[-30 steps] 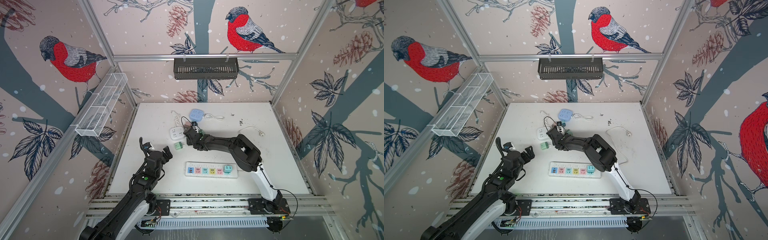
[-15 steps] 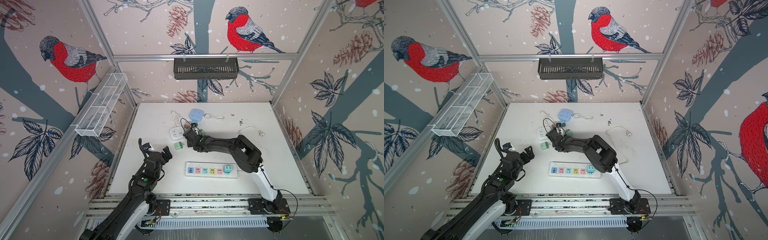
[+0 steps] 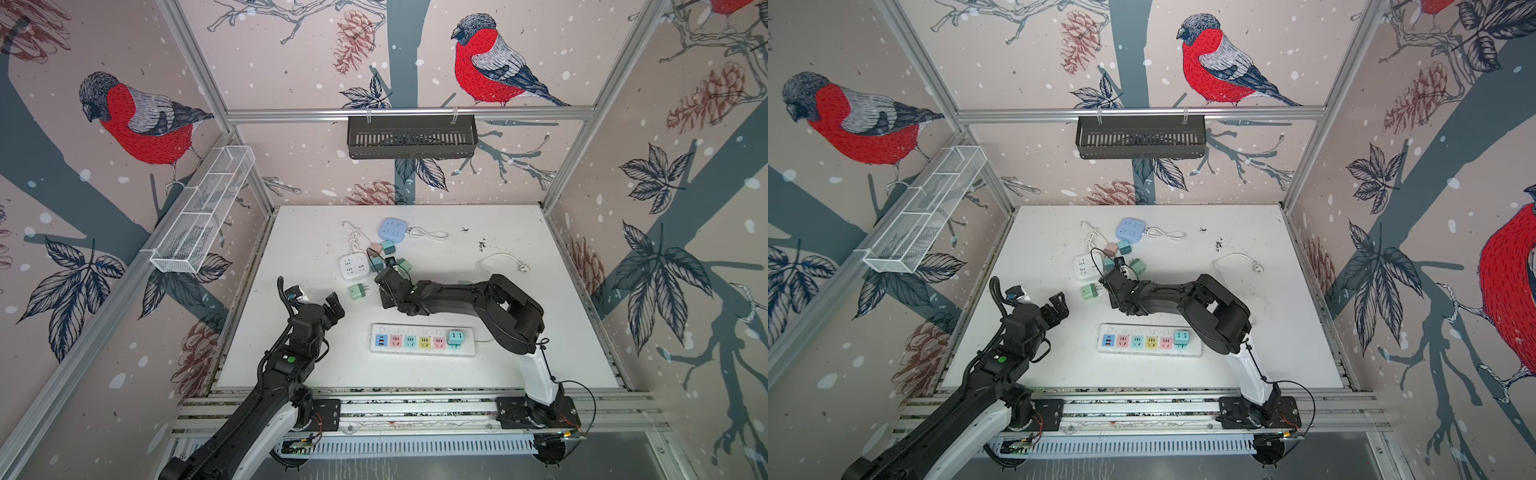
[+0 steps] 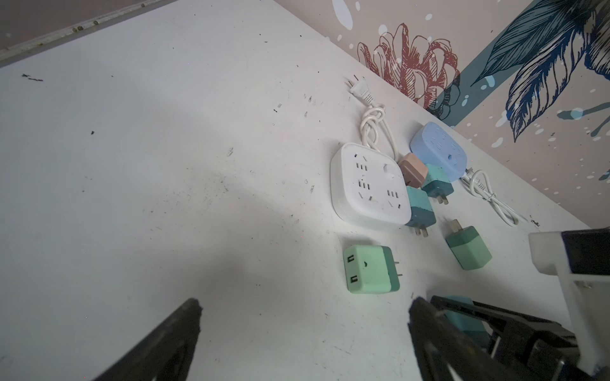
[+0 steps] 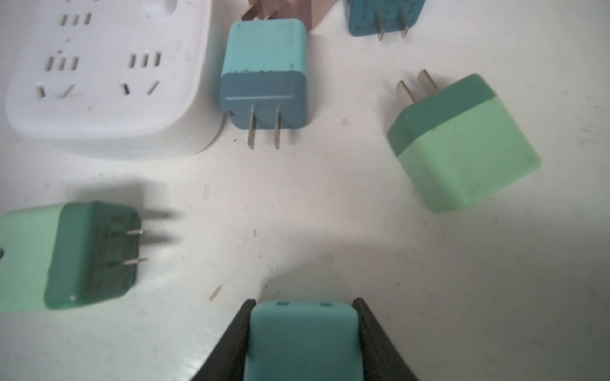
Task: Insert the plug
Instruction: 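Close the right gripper on the teal adapter, then lift the teal adapter with the right gripper toward the power strip, then carry the teal adapter with the right gripper while the left gripper reaches toward it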
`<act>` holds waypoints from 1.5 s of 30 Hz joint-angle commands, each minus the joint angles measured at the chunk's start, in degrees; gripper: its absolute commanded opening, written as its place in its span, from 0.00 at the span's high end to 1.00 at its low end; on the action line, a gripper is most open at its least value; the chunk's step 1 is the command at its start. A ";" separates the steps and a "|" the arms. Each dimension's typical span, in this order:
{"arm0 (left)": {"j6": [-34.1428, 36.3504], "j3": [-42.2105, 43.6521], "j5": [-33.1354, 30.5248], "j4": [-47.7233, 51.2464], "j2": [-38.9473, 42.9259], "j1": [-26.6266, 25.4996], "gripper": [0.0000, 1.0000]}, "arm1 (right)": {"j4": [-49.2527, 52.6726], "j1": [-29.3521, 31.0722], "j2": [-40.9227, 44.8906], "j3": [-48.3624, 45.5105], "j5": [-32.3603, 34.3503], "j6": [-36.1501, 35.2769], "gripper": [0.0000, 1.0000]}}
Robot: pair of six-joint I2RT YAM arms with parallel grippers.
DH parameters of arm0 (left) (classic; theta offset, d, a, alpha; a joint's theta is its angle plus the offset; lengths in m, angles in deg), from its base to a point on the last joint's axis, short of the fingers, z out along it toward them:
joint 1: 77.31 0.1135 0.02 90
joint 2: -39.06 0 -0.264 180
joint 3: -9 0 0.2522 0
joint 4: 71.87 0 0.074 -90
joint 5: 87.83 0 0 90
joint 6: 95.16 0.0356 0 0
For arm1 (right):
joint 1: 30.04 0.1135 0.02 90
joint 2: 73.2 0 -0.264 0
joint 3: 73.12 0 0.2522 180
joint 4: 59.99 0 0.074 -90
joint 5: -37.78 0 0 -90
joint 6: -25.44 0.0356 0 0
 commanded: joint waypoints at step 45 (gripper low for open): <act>8.70 -8.93 27.94 -1.49 5.85 0.03 0.11 | -25.00 -1.31 26.42 -23.98 -12.20 -25.90 0.75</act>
